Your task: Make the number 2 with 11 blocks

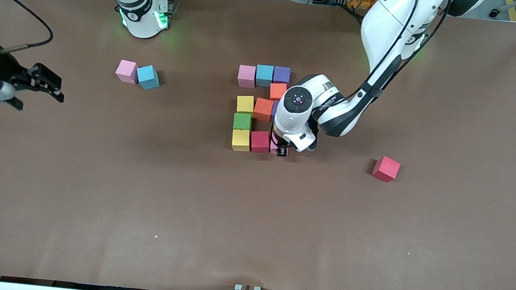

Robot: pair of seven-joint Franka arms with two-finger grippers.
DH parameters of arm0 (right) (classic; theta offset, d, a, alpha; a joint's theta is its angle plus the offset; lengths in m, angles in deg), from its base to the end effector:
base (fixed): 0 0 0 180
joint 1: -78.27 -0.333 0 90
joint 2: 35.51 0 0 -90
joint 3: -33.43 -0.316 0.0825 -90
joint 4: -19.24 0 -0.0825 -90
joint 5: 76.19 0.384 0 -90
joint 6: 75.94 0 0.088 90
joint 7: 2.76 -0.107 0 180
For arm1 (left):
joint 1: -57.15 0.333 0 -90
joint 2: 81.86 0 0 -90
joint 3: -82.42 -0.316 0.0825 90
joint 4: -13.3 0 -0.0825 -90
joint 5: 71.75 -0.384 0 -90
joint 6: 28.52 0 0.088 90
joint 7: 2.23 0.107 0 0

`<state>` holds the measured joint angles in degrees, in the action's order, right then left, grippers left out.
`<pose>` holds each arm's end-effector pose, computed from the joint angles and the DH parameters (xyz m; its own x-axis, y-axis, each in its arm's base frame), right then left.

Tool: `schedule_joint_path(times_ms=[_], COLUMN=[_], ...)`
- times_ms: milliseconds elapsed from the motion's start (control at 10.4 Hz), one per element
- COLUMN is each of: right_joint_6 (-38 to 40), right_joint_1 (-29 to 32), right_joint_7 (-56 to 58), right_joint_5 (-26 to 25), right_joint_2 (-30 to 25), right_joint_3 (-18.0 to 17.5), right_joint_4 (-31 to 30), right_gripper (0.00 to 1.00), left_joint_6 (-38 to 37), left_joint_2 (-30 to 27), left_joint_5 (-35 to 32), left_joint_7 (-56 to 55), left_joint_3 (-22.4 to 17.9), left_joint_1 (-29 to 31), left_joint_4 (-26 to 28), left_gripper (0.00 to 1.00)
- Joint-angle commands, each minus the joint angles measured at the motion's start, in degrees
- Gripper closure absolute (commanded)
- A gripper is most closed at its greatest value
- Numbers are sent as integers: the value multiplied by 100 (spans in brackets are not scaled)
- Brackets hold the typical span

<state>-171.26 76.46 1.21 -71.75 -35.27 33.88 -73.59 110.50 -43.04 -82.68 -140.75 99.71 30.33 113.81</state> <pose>0.5635 0.0210 0.6073 0.9954 0.0855 0.0442 0.0886 -0.9933 -0.0744 0.4908 -0.4507 0.1997 -0.0008 0.9979 -0.0645 0.9998 -0.0006 -0.0209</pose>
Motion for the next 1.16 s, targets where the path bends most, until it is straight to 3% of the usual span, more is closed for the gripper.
schedule_joint_path(times_ms=[0, 580, 676, 773, 1062], right_joint_6=[435, 331, 121, -46, 83], right_joint_1=[154, 497, 515, 550, 750], right_joint_7=[-801, -414, -449, -450, -494], right_joint_5=[4, -303, -295, -243, -304], right_joint_2=[20, 107, 151, 238, 213], right_joint_3=[-63, -62, -63, -63, -62], right_joint_4=[318, 362, 354, 362, 371], right_gripper=[0, 0, 0, 0, 0], left_joint_6=[231, 469, 469, 469, 442], left_joint_2=[99, 205, 205, 205, 108], left_joint_5=[-32, -32, -32, -41, -146], left_joint_7=[-131, -123, -114, -114, -105], left_joint_3=[-50, -50, -50, -50, -59], left_joint_1=[-70, -78, -78, -78, -96], left_joint_4=[-5, -58, -66, -58, -58], left_gripper=[56, 50, 42, 0, 0])
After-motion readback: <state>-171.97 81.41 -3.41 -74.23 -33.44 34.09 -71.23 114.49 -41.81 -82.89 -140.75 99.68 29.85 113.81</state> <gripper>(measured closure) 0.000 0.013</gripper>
